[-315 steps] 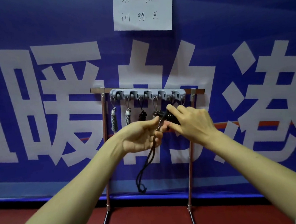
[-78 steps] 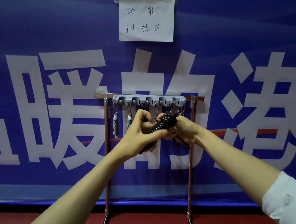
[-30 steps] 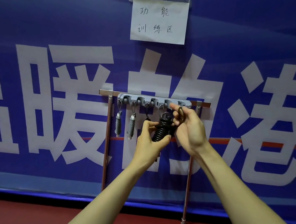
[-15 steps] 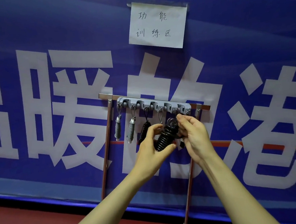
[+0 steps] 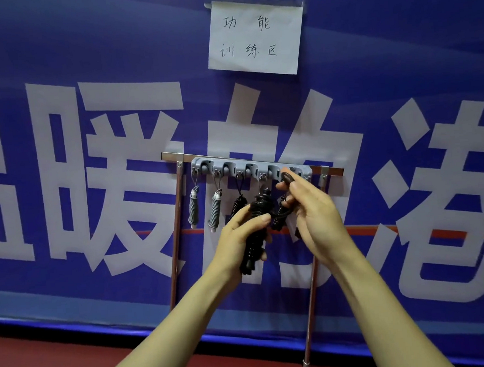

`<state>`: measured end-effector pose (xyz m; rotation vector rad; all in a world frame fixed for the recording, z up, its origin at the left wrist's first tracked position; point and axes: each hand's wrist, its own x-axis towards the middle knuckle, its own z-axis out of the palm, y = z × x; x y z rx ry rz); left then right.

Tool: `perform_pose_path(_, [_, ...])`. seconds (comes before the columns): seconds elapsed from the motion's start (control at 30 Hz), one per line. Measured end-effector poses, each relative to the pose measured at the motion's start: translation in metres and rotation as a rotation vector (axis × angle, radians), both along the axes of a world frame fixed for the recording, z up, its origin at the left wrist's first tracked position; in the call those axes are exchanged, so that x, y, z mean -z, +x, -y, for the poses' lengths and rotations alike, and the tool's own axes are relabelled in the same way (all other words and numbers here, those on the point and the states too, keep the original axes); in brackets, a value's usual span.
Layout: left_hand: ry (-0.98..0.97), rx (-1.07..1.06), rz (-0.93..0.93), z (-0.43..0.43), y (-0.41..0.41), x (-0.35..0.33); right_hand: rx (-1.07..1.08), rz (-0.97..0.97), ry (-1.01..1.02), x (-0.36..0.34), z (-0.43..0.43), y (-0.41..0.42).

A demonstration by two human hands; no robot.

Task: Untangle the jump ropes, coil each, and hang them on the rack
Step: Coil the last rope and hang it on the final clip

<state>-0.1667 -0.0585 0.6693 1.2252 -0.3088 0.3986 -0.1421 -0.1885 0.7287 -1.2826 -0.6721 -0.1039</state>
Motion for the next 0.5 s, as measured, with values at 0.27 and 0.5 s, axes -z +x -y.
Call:
perform_pose_path(0.27, [0.103, 0.173, 0.104, -0.012, -0.006, -0.011, -0.052, -0.241, 0.192, -0.008, 0.009, 0.001])
perform_pose_path(0.5, [-0.114, 0.279, 0.004, -0.009, -0.002, 0.000, 0.483, 0.344, -0.606, -0.004, 0.007, -0.008])
